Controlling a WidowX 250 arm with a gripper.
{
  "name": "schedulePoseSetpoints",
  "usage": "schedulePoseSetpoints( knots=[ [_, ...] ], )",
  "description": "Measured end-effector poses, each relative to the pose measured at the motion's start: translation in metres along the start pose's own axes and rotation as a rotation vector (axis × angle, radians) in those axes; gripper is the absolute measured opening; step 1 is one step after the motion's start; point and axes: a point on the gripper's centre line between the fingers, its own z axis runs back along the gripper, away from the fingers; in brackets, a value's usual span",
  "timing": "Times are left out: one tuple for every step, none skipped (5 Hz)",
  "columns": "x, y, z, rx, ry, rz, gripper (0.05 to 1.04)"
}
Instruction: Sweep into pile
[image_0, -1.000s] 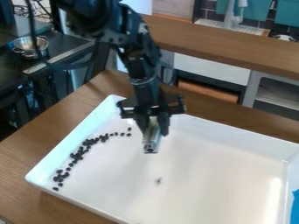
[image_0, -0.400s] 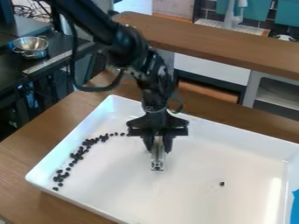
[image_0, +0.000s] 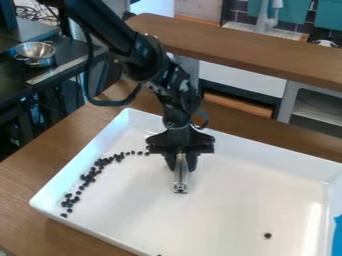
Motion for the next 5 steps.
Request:
schedulePoseSetpoints(
  knots=[
    [0.003,0.016,-0.001,-0.008,-0.012,0.002,0.381],
    [0.01,0.041,-0.001,-0.003,-0.04,0.055,0.381],
    [0.018,0.074,0.002,0.027,-0.044,0.191,0.381],
    [0.015,0.097,0.005,0.073,-0.014,0.313,0.381],
    [0.001,0.105,0.01,0.11,0.004,0.34,0.381]
  ],
)
